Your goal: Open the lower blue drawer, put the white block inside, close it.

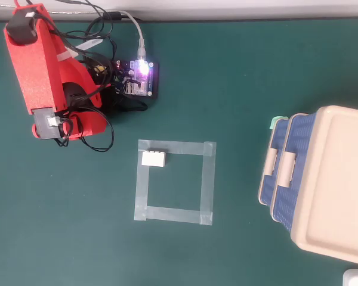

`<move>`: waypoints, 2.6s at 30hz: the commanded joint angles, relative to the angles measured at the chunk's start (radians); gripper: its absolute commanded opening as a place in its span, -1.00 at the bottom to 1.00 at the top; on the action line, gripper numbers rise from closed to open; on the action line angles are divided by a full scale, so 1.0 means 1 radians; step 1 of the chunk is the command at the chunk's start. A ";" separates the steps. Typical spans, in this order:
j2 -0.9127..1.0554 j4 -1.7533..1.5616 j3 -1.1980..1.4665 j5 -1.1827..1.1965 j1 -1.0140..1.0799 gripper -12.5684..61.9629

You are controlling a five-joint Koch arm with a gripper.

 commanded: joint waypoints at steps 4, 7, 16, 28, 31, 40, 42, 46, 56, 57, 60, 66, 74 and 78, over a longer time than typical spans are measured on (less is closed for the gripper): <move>0.046 0.104 -0.262 0.083 -0.005 0.25; -0.029 0.103 -0.500 0.216 -0.043 0.24; -0.503 -0.225 -0.874 1.086 -0.831 0.24; -0.618 -1.827 -0.210 1.144 -1.129 0.24; -0.781 -2.249 -0.160 1.147 -1.163 0.23; -1.238 -2.493 -0.558 1.230 -1.167 0.20; -1.278 -2.487 -0.640 1.250 -1.169 0.20; -1.333 -2.445 -0.767 1.270 -1.187 0.20; -1.353 -2.272 -0.894 1.450 -1.226 0.15; -1.362 -2.261 -0.905 1.470 -1.226 0.15; -1.397 -2.258 -0.936 1.496 -1.226 0.08; -1.442 -2.244 -1.017 1.499 -1.220 -0.16; -1.427 -2.083 -1.042 1.588 -1.195 -0.83; -1.362 -1.993 -1.031 1.626 -1.187 -0.88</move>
